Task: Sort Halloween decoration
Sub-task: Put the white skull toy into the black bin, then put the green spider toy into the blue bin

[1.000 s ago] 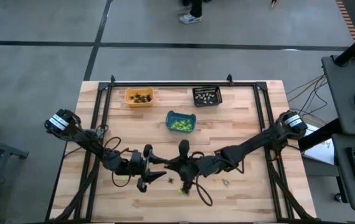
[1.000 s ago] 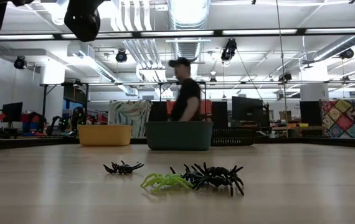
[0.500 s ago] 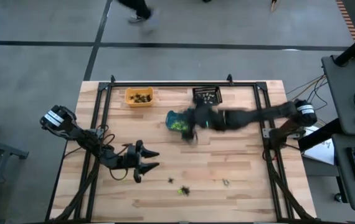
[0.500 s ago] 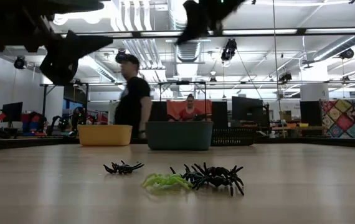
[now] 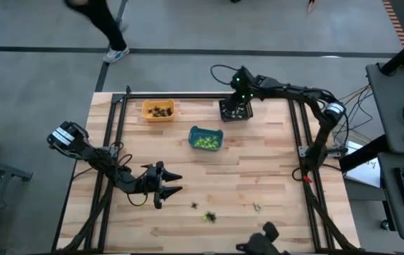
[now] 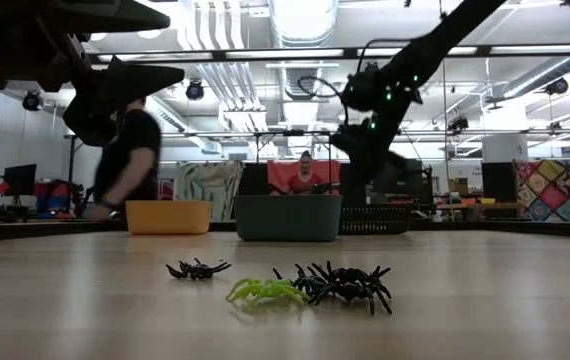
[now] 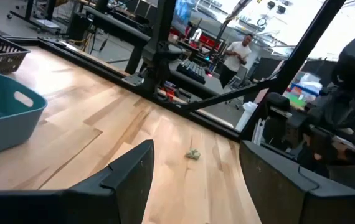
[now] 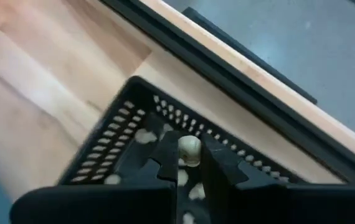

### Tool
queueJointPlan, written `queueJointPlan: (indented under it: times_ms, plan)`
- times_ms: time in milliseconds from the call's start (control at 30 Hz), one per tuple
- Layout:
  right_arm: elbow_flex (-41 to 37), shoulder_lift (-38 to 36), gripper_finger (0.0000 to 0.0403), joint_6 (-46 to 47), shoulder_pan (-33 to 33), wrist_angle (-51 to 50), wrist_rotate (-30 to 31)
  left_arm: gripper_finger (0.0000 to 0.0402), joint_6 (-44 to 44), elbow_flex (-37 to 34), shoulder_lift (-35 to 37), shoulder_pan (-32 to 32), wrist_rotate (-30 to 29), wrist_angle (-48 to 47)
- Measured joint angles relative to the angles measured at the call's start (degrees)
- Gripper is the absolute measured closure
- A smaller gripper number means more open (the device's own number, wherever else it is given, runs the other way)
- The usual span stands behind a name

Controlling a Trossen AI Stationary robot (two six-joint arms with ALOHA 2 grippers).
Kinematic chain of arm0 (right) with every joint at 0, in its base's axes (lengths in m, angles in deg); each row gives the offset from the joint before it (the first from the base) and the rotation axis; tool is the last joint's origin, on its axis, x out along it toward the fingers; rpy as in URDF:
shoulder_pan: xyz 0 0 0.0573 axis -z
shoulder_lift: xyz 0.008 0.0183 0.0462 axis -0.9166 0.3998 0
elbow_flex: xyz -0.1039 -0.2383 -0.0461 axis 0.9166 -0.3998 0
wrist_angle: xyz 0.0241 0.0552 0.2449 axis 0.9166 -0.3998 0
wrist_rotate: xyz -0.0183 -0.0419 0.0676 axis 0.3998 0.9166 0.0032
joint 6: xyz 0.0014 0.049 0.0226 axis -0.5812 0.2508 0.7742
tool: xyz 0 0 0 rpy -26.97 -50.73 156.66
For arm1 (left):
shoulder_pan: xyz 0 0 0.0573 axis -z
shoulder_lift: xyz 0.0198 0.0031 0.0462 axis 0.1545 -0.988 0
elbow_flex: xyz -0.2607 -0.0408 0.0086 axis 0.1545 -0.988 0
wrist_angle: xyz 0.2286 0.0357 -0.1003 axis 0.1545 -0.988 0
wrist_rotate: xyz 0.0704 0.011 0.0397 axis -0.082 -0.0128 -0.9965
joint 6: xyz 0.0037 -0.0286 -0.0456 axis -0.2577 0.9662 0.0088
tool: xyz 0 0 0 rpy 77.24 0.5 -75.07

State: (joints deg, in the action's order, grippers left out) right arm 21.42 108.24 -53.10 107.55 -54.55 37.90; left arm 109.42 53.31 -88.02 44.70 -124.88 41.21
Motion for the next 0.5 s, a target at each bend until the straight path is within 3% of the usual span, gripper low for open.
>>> queueJointPlan:
  times_ms: [133,300,500]
  plan:
    - [0.03,2.73,0.0364,-0.67,0.34,2.20,-0.14,0.0182,-0.44,0.00,-0.01,0.00,-0.04,-0.20]
    - [0.82,5.07,0.0295,0.34,0.29,1.96,-0.13,0.0183,-0.14,0.00,-0.02,-0.02,-0.10,-0.18]
    - [1.01,3.03,0.0237,1.32,-0.21,0.53,-0.15,0.0183,10.10,0.02,-0.02,-0.02,-0.13,-0.88]
